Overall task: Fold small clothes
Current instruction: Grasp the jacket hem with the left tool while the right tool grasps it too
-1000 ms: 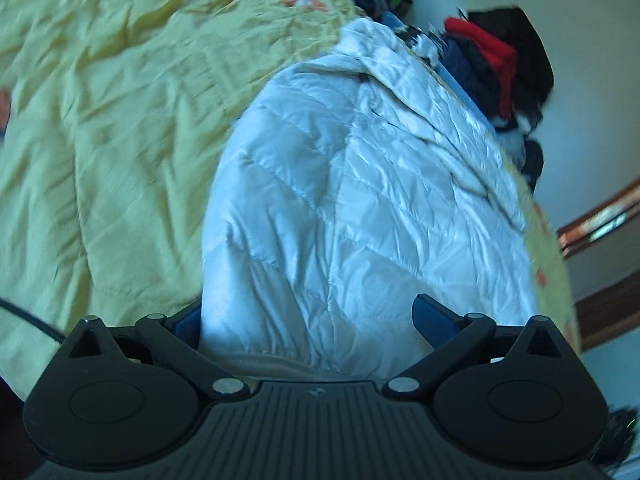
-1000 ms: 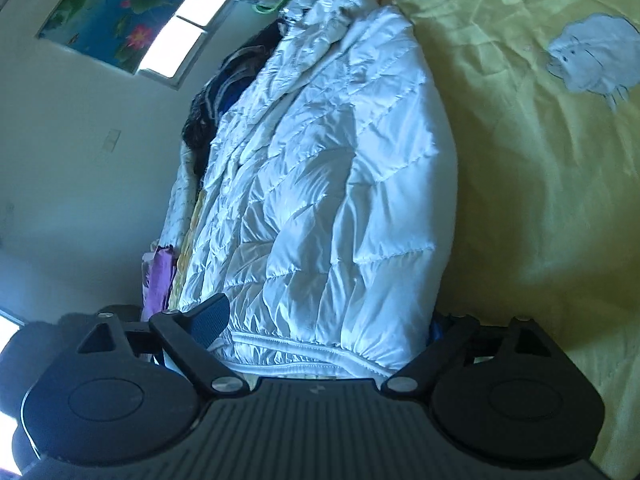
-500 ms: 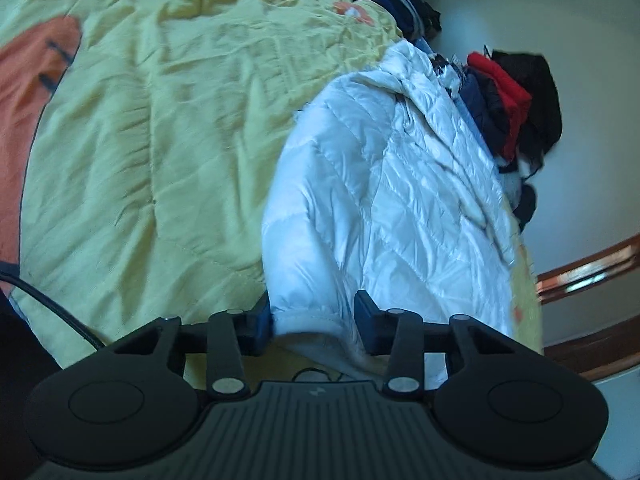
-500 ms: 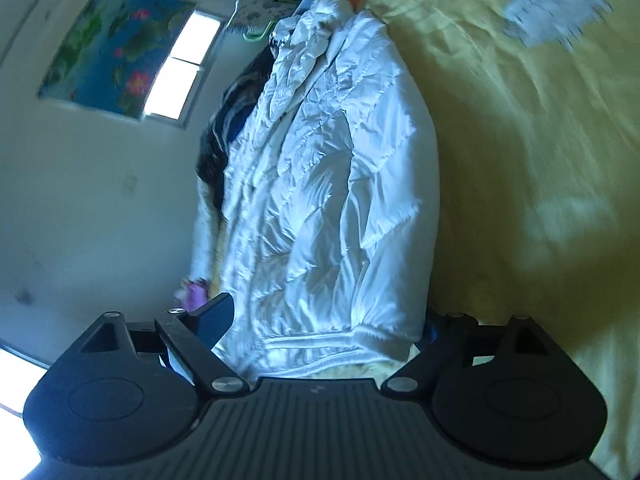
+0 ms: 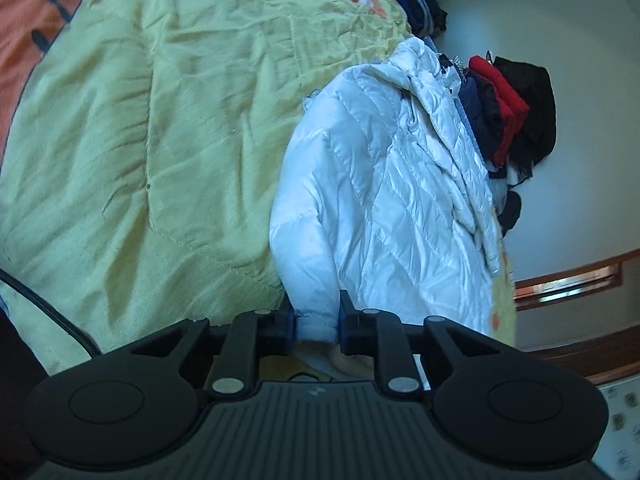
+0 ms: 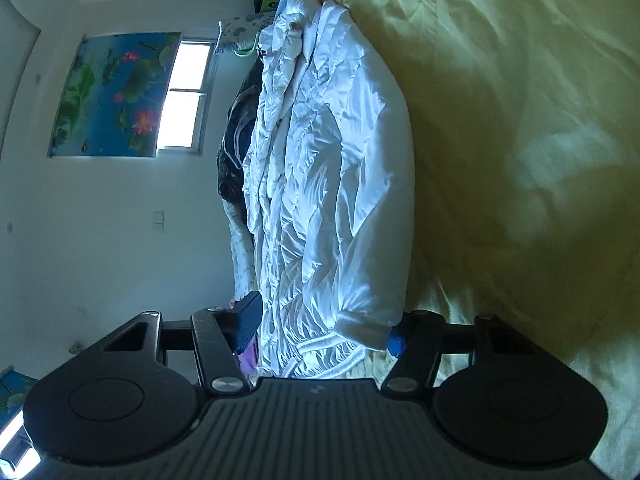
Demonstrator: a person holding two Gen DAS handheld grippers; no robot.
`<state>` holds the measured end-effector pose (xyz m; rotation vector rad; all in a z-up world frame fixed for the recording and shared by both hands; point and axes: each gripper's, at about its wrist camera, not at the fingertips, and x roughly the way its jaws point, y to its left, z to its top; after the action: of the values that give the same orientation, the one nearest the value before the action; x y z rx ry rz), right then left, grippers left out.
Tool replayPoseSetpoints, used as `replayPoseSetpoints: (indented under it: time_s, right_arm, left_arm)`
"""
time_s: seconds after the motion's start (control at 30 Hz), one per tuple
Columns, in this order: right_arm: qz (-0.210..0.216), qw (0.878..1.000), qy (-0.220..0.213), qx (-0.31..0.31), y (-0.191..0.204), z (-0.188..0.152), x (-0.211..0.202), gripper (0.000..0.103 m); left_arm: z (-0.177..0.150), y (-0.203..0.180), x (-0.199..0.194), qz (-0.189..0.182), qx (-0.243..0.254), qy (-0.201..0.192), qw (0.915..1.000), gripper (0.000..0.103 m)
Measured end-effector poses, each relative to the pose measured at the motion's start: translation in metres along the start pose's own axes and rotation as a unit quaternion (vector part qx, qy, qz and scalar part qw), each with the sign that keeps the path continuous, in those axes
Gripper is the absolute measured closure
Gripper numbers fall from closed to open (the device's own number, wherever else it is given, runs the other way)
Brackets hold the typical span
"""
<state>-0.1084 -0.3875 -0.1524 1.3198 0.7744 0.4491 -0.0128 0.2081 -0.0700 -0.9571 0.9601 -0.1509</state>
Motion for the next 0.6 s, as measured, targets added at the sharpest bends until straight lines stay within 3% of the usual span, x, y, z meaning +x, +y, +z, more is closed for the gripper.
replayPoseSetpoints:
  time_s: [0.17,0.23,0.3,0.37,0.4,0.43,0.53,0.6]
  right_arm:
    - [0.001,1.000,-0.012,0.014,-0.005,0.002,-0.007,0.044]
    - [0.000,1.000,-0.020,0.014,-0.005,0.004,-0.010,0.044]
    - [-0.003,1.000,-0.027,0.014,-0.005,0.004,-0.012,0.044]
    - [-0.013,0.999,-0.032,0.006,-0.003,0.004,-0.009,0.049]
    - [-0.024,0.999,-0.033,-0.003,-0.001,0.003,-0.008,0.071]
    - [-0.040,0.999,-0.032,-0.014,0.000,0.003,-0.005,0.085]
    - [-0.051,0.997,-0.038,-0.030,0.000,-0.001,-0.002,0.088]
    - [-0.051,0.997,-0.042,-0.038,0.001,-0.003,-0.002,0.089]
  left_arm:
    - [0.000,-0.001,0.001,-0.002,-0.002,0.002,1.0000,0.081]
    - [-0.001,-0.003,0.000,-0.013,-0.003,0.002,0.9999,0.064]
    - [-0.001,-0.008,0.000,-0.018,0.006,-0.001,0.9998,0.057]
    - [-0.003,-0.015,0.000,-0.002,0.029,-0.008,0.9995,0.059]
    - [-0.004,-0.018,0.001,0.008,0.039,-0.010,0.9992,0.064]
    - [-0.005,-0.021,0.002,0.023,0.048,-0.012,0.9985,0.077]
    - [-0.004,-0.018,0.002,0.034,0.051,-0.010,0.9981,0.085]
    - [-0.003,-0.015,0.000,0.033,0.047,-0.009,0.9983,0.086]
